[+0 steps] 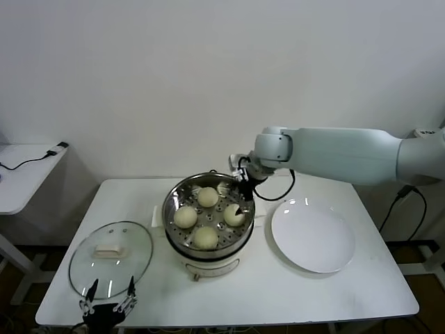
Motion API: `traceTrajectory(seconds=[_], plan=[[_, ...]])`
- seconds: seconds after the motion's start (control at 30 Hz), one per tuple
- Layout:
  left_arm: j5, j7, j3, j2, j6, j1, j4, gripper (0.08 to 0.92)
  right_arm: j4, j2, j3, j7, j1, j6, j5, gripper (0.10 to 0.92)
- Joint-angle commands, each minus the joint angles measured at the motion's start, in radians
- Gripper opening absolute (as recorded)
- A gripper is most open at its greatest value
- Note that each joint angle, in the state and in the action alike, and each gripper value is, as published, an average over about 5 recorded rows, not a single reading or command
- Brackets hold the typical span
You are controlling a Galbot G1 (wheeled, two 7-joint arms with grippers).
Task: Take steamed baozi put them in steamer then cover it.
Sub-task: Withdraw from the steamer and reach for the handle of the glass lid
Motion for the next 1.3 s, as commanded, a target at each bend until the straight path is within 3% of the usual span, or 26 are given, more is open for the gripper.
traceTrajectory(seconds=[0.03,0.17,0.33,0.5,0.67,0.97,1.3], plan=[[-0.017,0.003,-0.008,0.008,0.028,-0.004,-0.024,0.823,-0.020,-0.130,0.232,0.131,0.005,0.018,0.173,0.823],[-0.034,0.003,-0.014,0.016,0.067,-0.019,-0.030,0.823,-0.017,-0.222,0.521,0.452,-0.187,0.028,0.154,0.823],[-0.038,0.018,-0.024,0.031,0.059,-0.043,-0.038,0.823,0.053,-0.347,0.794,0.719,-0.414,0.025,0.131,0.823],[-0.044,0.035,-0.045,0.046,-0.008,-0.069,-0.045,0.823,0.215,-0.514,1.099,0.833,-0.780,0.012,0.109,0.823],[-0.050,0.039,-0.049,0.072,-0.038,-0.076,-0.039,0.823,0.343,-0.611,1.441,0.834,-1.290,0.157,0.027,0.823],[0.045,0.058,-0.048,0.103,-0.078,-0.101,-0.023,0.823,0.437,-0.368,2.097,0.769,-2.083,0.362,-0.182,0.823],[0.135,0.026,-0.050,0.140,-0.133,-0.083,0.030,0.823,0.423,-0.034,2.166,0.719,-2.340,0.612,-0.314,0.823]])
